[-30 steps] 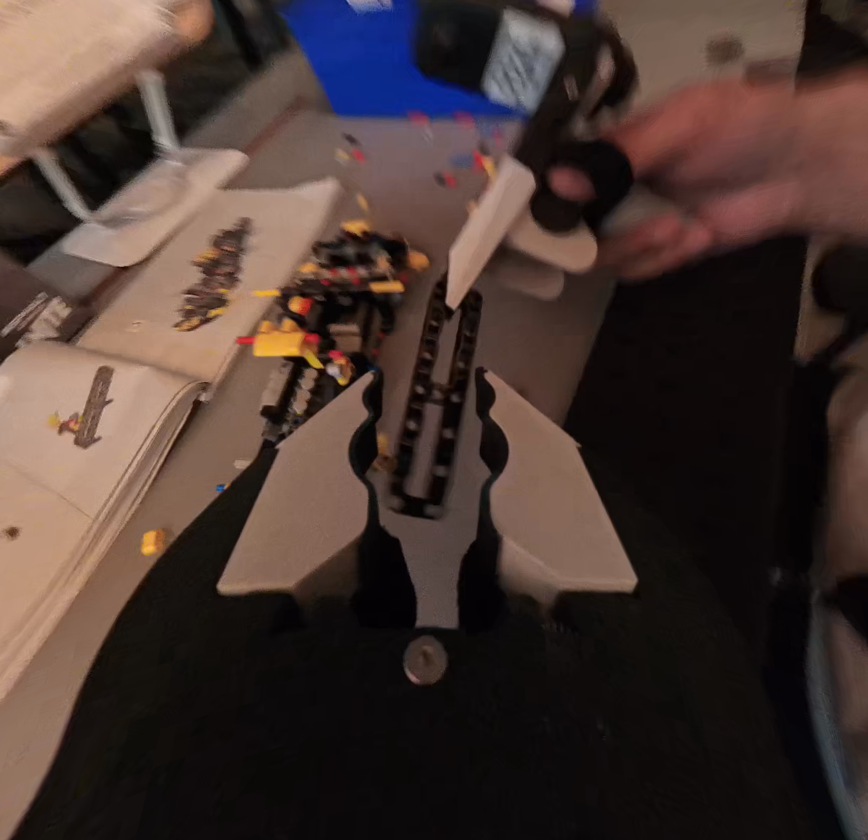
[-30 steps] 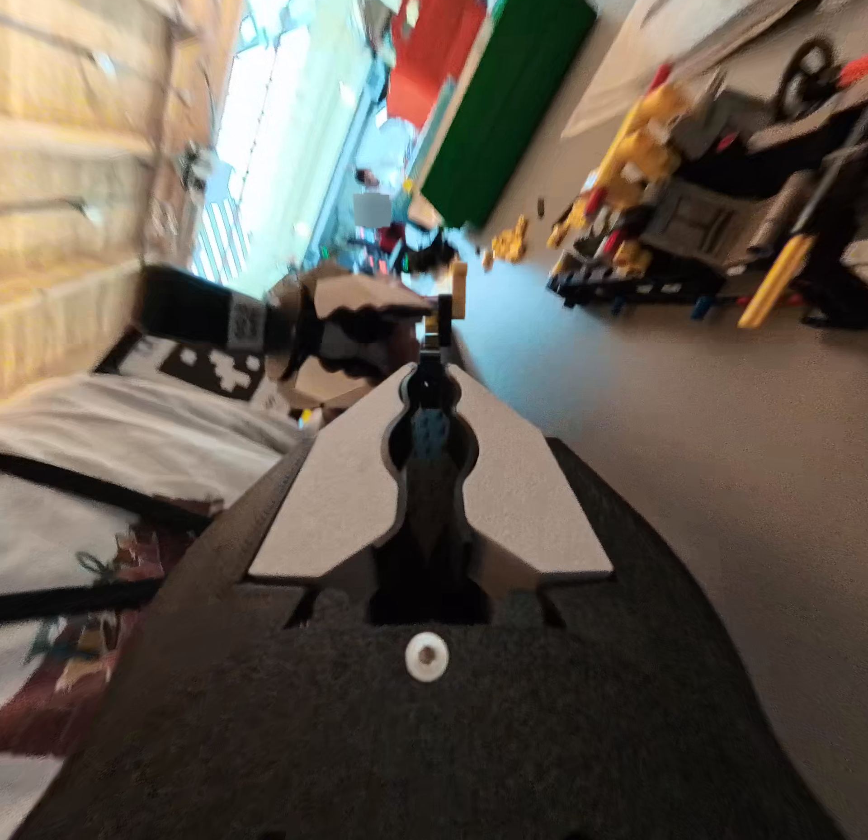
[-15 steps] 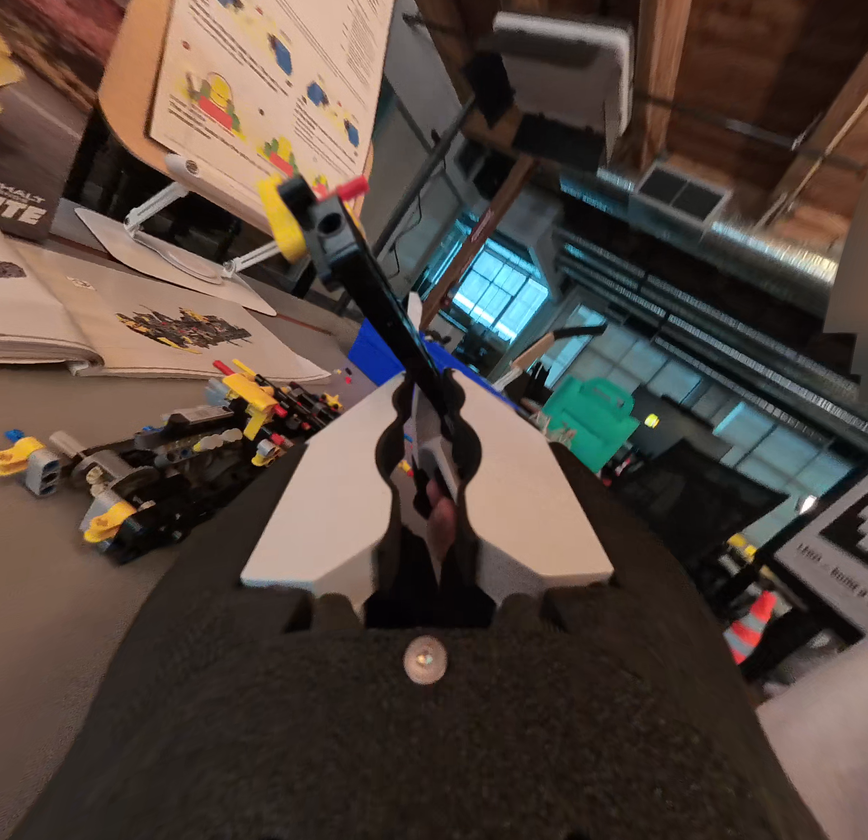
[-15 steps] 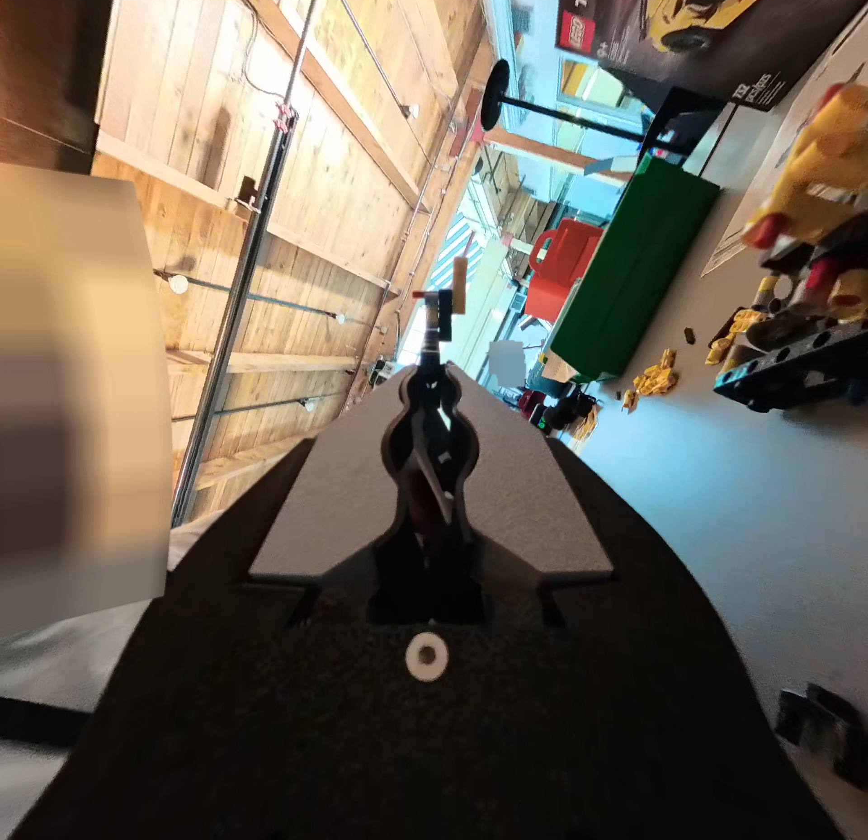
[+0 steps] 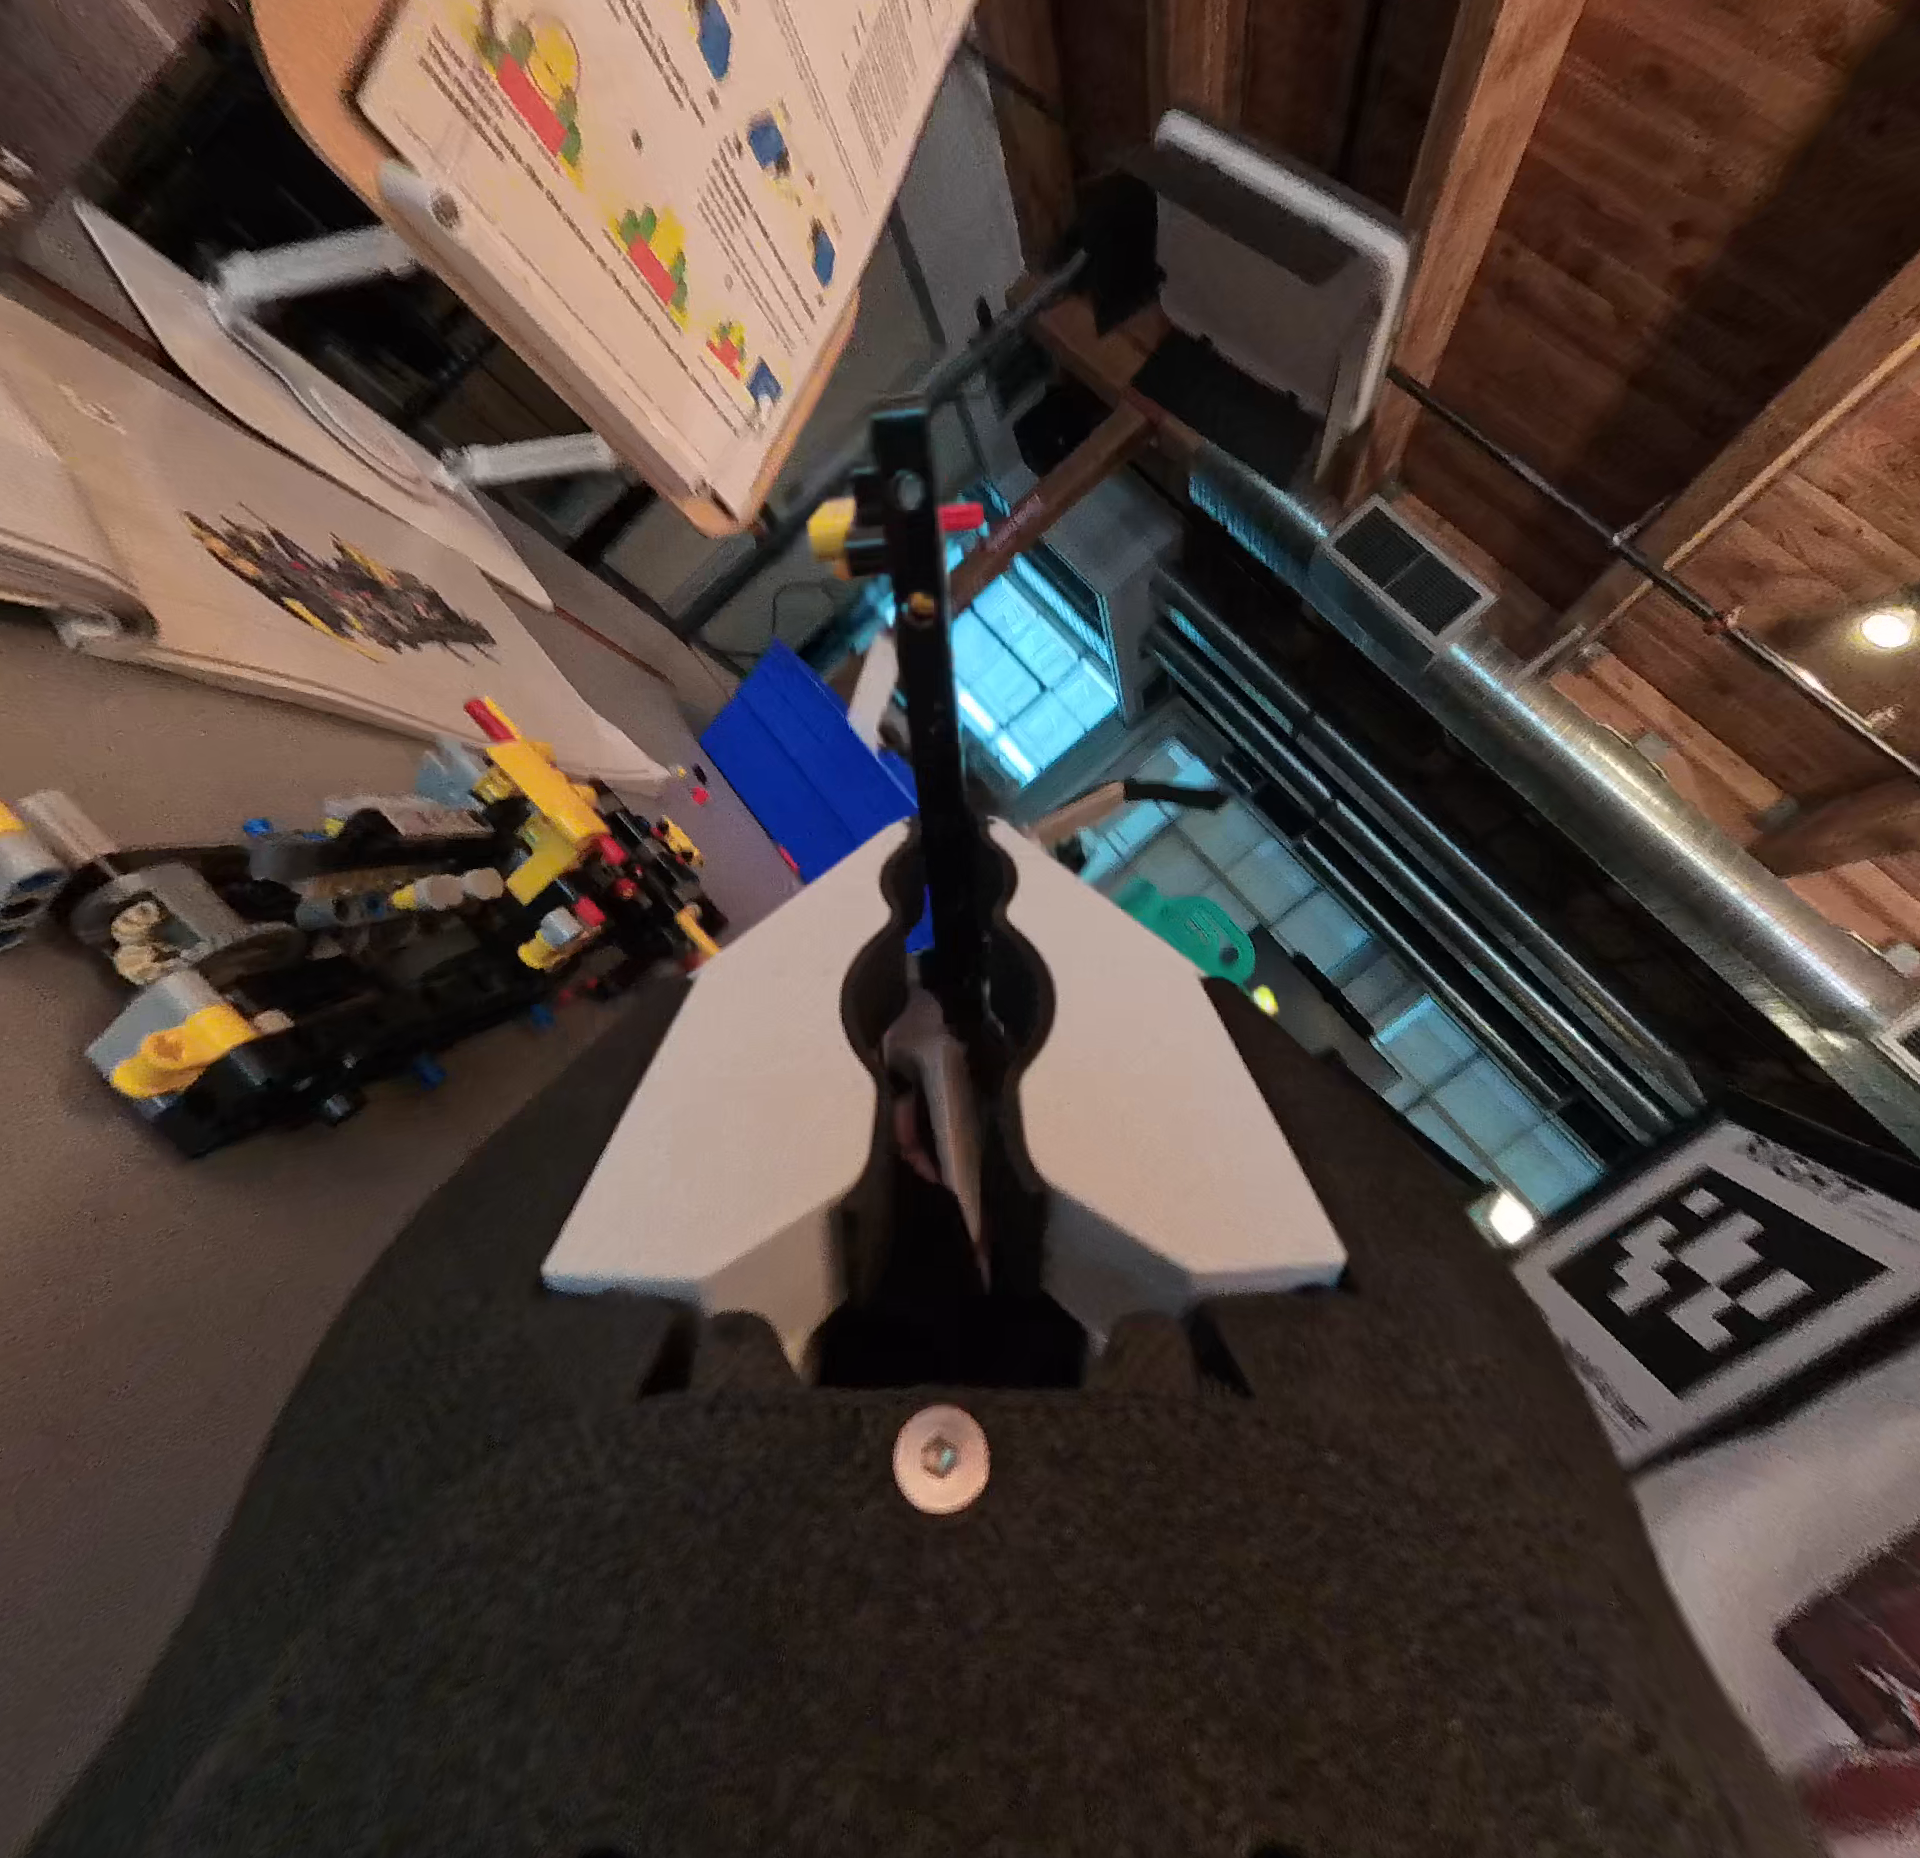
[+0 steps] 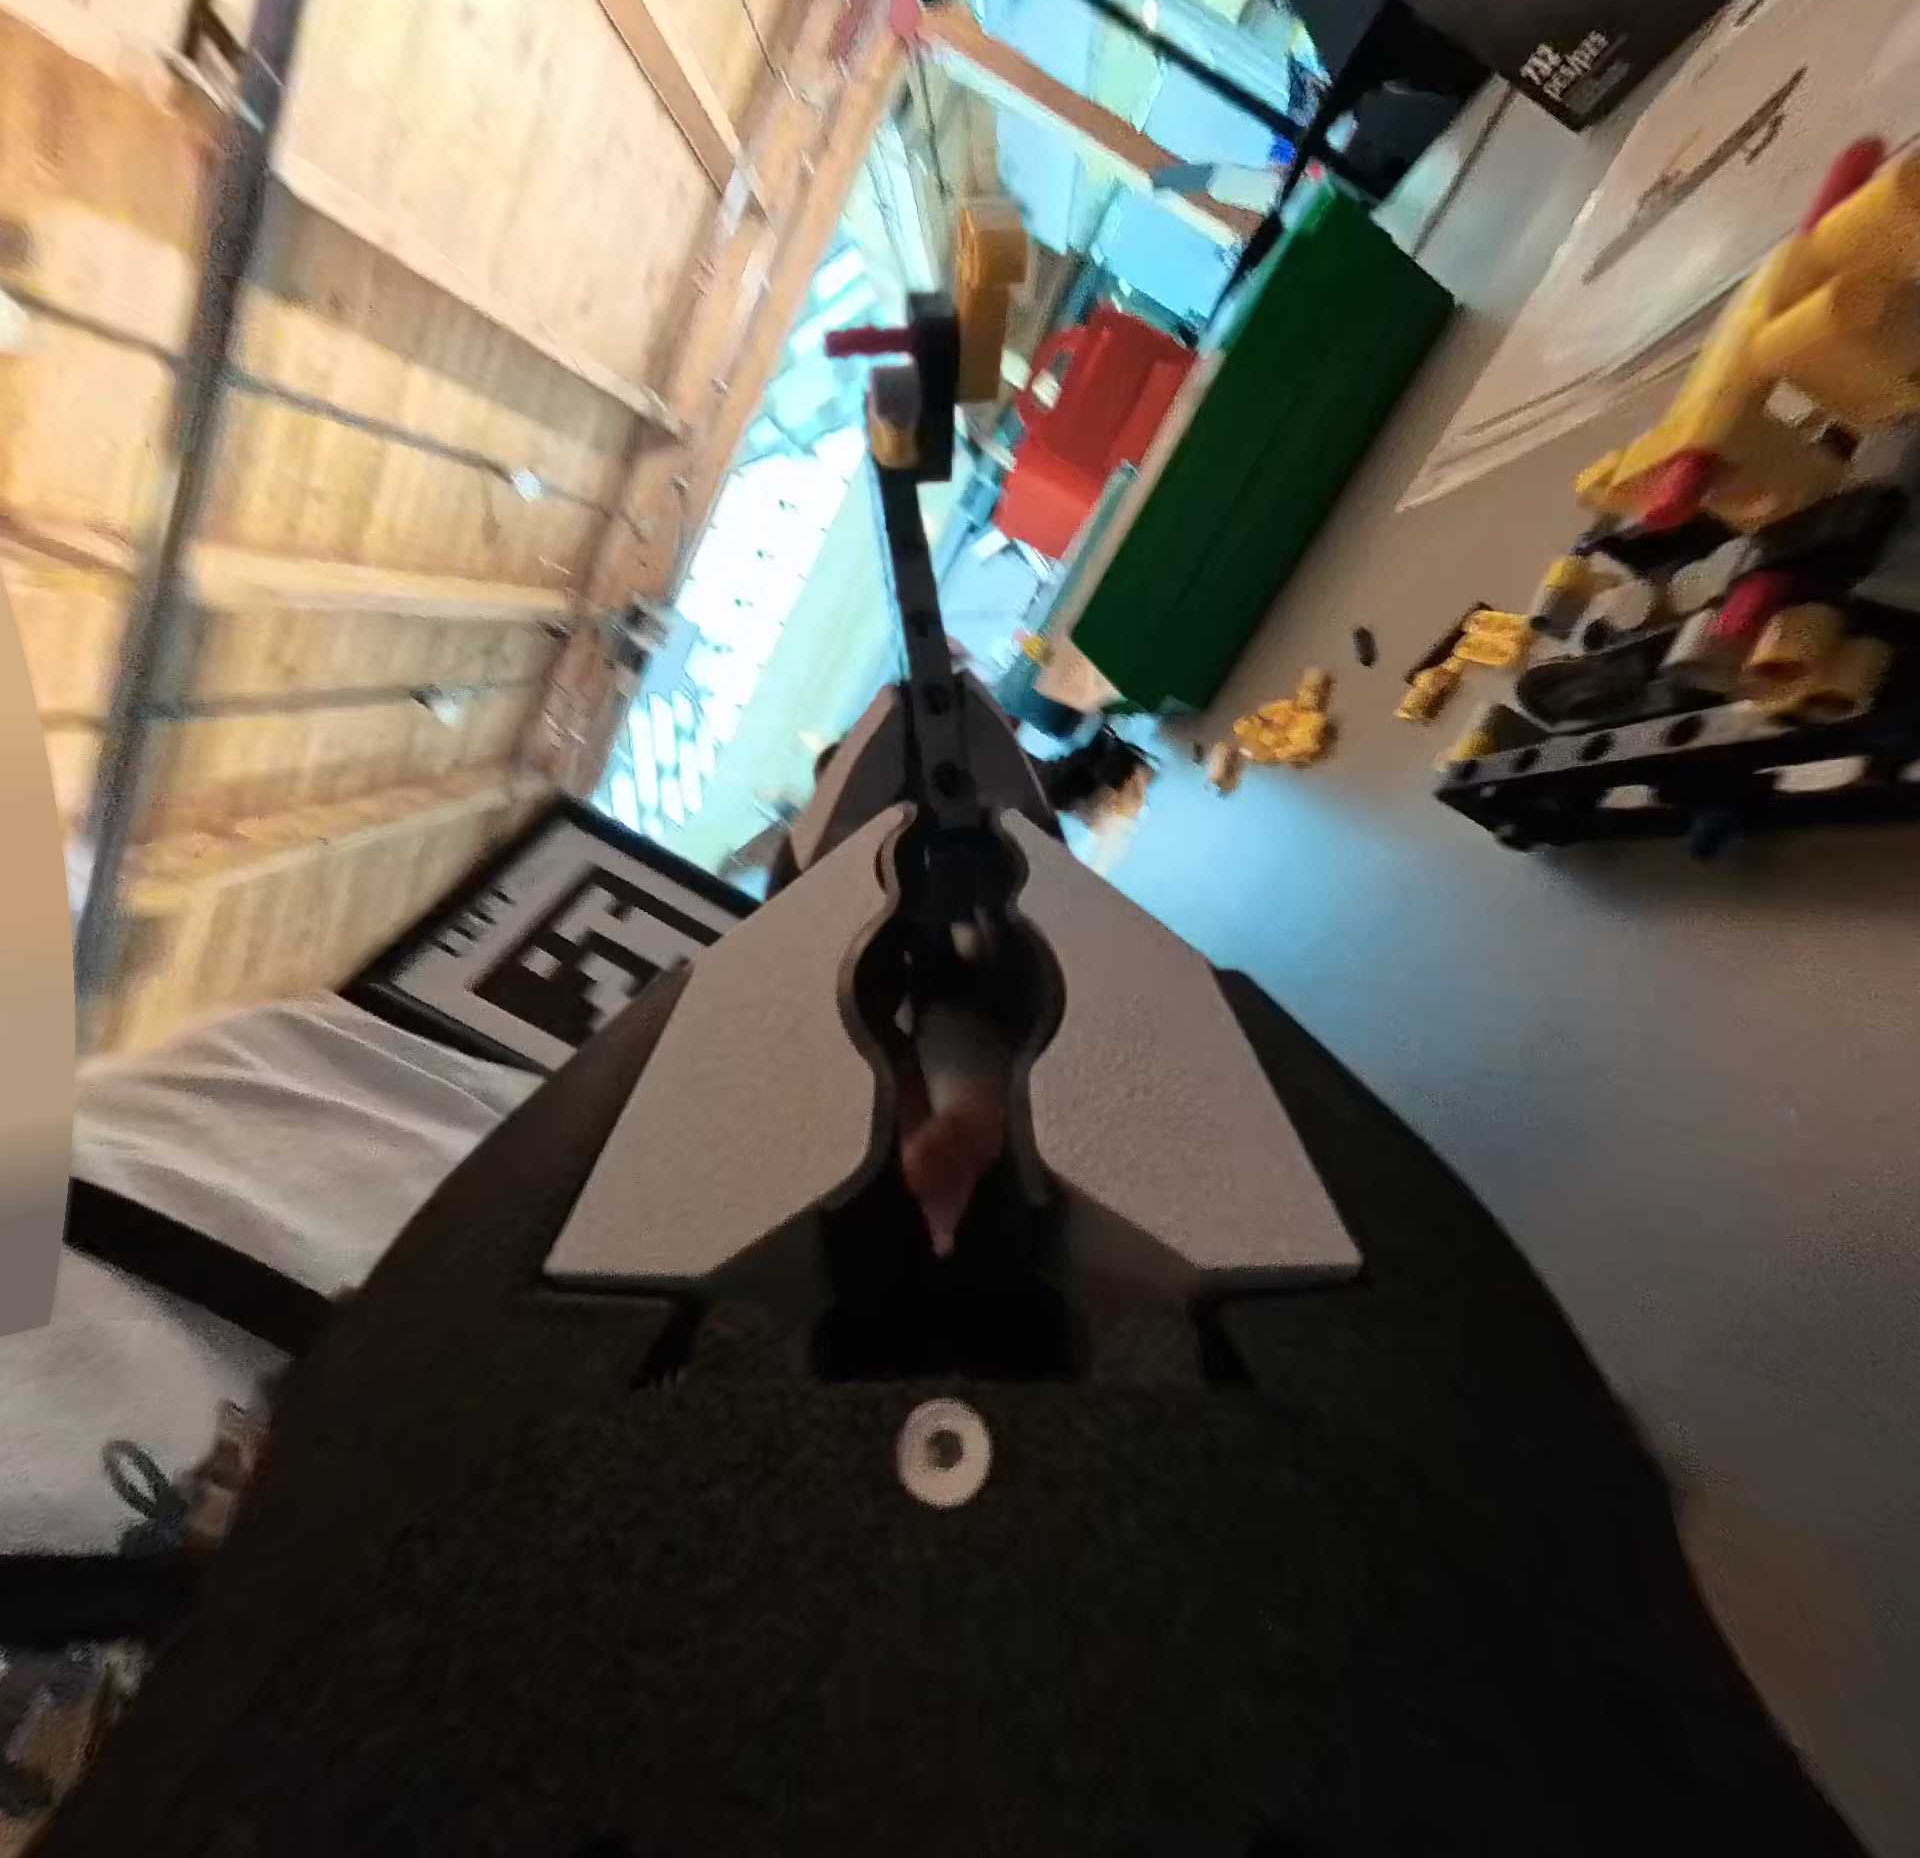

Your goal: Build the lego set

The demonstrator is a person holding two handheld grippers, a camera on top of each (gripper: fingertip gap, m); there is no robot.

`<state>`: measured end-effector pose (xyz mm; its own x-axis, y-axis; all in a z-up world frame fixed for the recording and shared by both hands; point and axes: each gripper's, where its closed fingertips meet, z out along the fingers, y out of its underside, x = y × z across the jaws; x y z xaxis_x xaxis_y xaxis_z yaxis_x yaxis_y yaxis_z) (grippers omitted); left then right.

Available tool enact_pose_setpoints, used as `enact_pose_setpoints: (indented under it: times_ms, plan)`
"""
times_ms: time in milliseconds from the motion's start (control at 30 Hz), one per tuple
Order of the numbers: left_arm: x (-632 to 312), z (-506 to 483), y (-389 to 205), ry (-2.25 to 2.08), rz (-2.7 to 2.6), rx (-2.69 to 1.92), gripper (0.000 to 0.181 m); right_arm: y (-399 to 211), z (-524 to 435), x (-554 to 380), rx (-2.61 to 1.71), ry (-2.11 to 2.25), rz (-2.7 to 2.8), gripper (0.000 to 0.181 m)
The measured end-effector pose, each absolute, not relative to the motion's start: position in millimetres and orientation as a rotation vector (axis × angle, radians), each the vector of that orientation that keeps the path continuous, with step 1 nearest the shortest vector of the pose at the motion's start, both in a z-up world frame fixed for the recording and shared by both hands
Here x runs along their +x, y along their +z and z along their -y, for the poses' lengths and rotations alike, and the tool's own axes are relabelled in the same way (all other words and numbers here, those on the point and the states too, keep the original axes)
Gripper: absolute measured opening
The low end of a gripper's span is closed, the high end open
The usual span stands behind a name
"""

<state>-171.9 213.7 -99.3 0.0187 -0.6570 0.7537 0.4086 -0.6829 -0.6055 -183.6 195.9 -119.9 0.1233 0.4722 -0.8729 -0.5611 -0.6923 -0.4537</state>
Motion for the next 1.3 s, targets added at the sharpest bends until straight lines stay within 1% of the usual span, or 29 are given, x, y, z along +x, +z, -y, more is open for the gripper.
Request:
enact_pose_setpoints:
  times_ms: [133,200,267,333,400,533,600,700,767,833,933,1000,1133,1300]
  plan:
    - [-187.3,-230.4,-101.4,-1.565,-0.469,-1.589,0.008,-134.0,-187.6,-139.7,-1.852,1.159,0.278,0.017]
    - [-194.9,-235.3,-115.9,-1.383,-0.669,-1.681,0.008,-163.6,-172.0,-119.4,-2.023,0.865,0.543,0.022]
    - [-196.5,-225.5,-140.8,-1.249,-0.902,-1.787,0.008,-197.9,-154.5,-110.6,-2.163,0.73,0.741,0.022]
    - [-198.0,-215.9,-162.4,-1.171,-1.029,-1.875,0.008,-213.9,-145.5,-116.0,-2.202,0.756,0.843,0.022]
    - [-195.7,-200.8,-175.5,-1.229,-1.12,-1.95,0.008,-211.7,-146.8,-126.8,-2.141,0.8,0.912,0.022]
    - [-197.6,-190.7,-194.0,-1.243,-1.227,-2.035,0.008,-225.5,-157.2,-127.8,-2.143,0.646,1.122,0.022]
    - [-197.9,-194.9,-198.0,-1.159,-1.244,-2.023,0.008,-234.7,-156.3,-130.8,-2.158,0.617,1.232,0.02]
    - [-193.3,-188.2,-195.3,-1.201,-1.256,-2.018,0.008,-241.3,-158.8,-135.8,-2.153,0.583,1.311,0.018]
    - [-191.2,-185.4,-197.8,-1.22,-1.245,-2.039,0.008,-242.1,-163.2,-136.1,-2.146,0.553,1.309,0.008]
    - [-187.9,-185.0,-200.7,-1.225,-1.217,-2.055,0.008,-238.2,-171.1,-135.1,-2.129,0.501,1.273,0.008]
    - [-180.2,-194.0,-191.2,-1.275,-1.087,-2.043,0.008,-198.8,-179.9,-153.2,-1.945,0.553,1.132,0.007]
    - [-173.8,-197.2,-182.7,-1.387,-0.997,-2.031,0.008,-174.1,-183.0,-163.4,-1.811,0.516,1.058,0.007]
    - [-165.5,-198.6,-170.3,-1.608,-0.841,-2.025,0.008,-149.9,-191.6,-165.5,-1.613,0.164,0.975,0.007]
    - [-162.5,-197.4,-156.5,-1.843,-0.69,-2.013,0.009,-145.4,-192.6,-165.9,-1.395,-0.349,1.053,0.007]
